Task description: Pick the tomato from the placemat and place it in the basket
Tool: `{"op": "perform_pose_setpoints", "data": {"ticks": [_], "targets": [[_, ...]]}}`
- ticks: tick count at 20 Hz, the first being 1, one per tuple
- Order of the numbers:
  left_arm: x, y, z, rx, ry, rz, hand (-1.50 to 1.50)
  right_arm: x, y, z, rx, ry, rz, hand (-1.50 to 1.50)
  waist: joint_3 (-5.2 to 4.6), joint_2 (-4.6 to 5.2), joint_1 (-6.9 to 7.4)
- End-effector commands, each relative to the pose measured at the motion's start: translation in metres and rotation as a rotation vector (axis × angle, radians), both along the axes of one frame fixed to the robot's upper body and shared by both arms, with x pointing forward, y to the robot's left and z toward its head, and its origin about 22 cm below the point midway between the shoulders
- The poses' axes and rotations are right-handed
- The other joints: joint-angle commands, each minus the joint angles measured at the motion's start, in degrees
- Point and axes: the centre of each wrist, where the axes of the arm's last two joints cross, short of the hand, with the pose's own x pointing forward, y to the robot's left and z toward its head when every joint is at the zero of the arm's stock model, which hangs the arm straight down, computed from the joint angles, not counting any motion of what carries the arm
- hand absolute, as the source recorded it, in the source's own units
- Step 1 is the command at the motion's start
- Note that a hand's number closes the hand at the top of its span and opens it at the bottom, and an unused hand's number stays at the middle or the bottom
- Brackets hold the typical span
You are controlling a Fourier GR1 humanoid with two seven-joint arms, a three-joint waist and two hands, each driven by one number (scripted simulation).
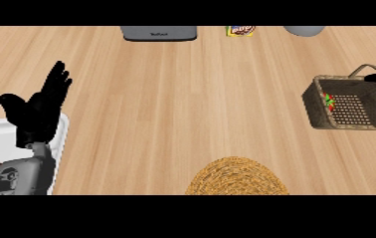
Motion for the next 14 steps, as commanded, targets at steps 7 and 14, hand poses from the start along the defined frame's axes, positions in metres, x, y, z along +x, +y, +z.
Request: {"op": "perform_pose_setpoints", "data": {"ticks": [7, 14], "targets": [[-0.001, -0.001, 0.000, -0.009, -0.002, -0.010, 0.00, -0.046, -0.089, 0.032, 0.395, -0.013, -0.191, -1.50, 0.06, 0.30, 0.44], [-0.002, 0.001, 0.004, -0.004, 0.000, -0.022, 0.00, -0.111, -0.160, 0.027, 0.457, 0.021, -0.177, -1.50, 0.15, 0.64, 1.20]]}}
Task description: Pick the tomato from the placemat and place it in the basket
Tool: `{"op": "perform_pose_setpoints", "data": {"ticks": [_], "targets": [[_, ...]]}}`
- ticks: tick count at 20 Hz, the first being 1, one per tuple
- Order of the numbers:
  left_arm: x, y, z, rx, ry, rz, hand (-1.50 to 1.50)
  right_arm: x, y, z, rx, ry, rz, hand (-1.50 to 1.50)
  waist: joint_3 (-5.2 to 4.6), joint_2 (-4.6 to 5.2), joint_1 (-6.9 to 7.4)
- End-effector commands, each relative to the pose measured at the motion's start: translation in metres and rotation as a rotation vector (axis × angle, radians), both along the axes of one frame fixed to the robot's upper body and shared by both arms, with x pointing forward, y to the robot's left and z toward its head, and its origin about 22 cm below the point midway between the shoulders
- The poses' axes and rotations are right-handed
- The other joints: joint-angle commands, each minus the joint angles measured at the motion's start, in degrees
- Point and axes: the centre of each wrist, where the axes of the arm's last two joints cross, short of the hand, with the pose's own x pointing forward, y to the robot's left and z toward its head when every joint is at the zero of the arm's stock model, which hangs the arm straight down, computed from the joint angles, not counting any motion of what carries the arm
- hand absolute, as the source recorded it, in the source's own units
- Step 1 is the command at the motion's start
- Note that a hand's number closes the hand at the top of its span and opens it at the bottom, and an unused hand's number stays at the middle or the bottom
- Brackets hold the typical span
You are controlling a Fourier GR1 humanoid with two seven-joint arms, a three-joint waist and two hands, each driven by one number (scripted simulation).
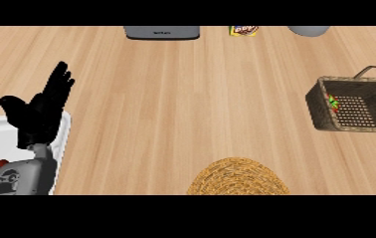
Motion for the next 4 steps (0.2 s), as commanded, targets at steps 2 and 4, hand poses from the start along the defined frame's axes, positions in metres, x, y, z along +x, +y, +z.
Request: {"op": "perform_pose_setpoints", "data": {"ticks": [2, 4], "targets": [[-0.003, -0.010, -0.006, 0.004, 0.004, 0.000, 0.00, -0.042, -0.040, 0.003, 0.065, -0.004, 0.021, -1.50, 0.08, 0.20, 0.57], [0.000, 0.005, -0.005, 0.000, -0.007, -0.008, 0.00, -0.037, -0.040, 0.004, 0.074, -0.020, 0.029, -1.50, 0.09, 0.37, 1.14]]}}
